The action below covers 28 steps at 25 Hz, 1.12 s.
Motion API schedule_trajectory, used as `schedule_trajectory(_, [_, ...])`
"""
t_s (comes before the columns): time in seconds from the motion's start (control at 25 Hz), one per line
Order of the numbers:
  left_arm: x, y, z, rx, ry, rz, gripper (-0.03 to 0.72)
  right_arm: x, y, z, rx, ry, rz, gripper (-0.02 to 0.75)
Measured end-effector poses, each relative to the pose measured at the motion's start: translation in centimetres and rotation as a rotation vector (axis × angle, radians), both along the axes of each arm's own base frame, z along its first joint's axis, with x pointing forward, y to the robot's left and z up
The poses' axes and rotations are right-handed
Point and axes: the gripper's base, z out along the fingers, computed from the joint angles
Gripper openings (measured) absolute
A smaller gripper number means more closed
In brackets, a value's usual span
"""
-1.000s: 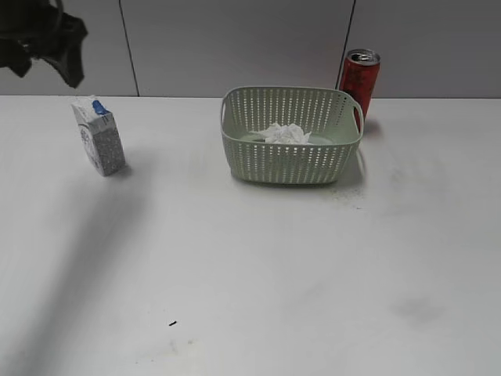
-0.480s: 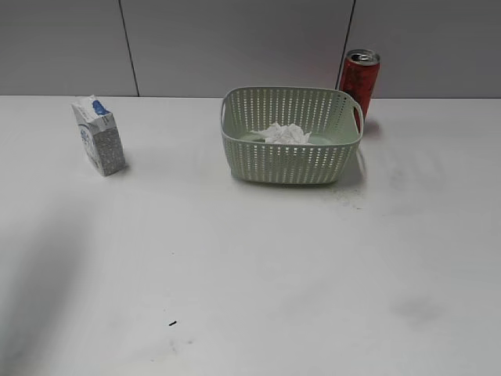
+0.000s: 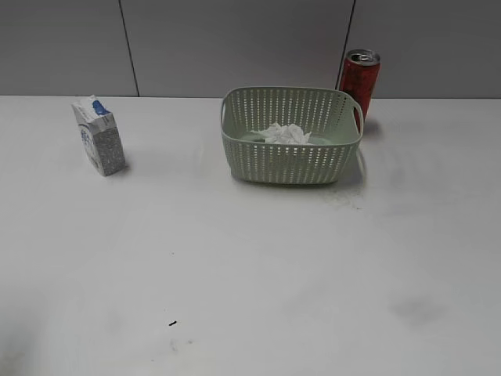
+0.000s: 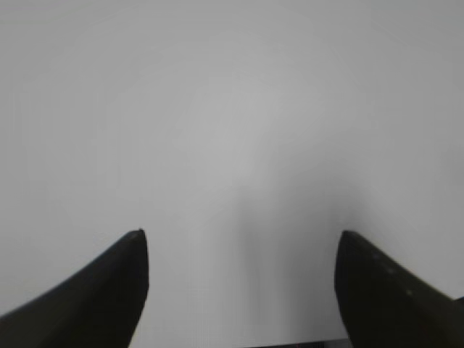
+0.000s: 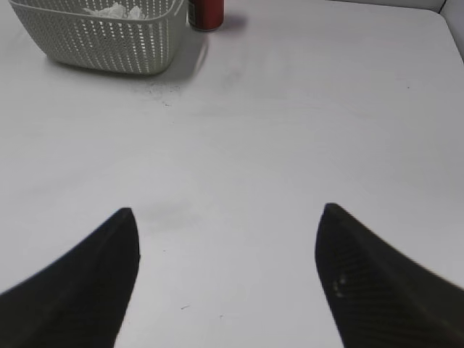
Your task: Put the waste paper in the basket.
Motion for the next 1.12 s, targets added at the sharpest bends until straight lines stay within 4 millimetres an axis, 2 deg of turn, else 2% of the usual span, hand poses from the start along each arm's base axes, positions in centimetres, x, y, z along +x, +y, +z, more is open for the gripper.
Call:
schedule_trajectory(0.2, [-4.5,0.6,-2.7,-0.014,-0.026,0.020,0.590,0.0,0.0,0.0,0.000,0.000,0.000,0.572])
schedule_trajectory(0.32, [-6.5,0.9,-3.6,-0.026,-0.071,0.028,0.590,0.0,0.0,0.0,0.001,0.001,0.001,0.572])
schedule_trajectory(0.72, [-11.0,1.4,-1.8,-0.094,-0.390,0.028,0.590,0.0,0.0,0.0,0.001,0.001,0.001,0.572])
schedule_trajectory(1.12, [-14.7,1.9,-1.2,-0.134,-0.629,0.024,0.590,0.0,0.0,0.0,0.001,0.001,0.001,0.572])
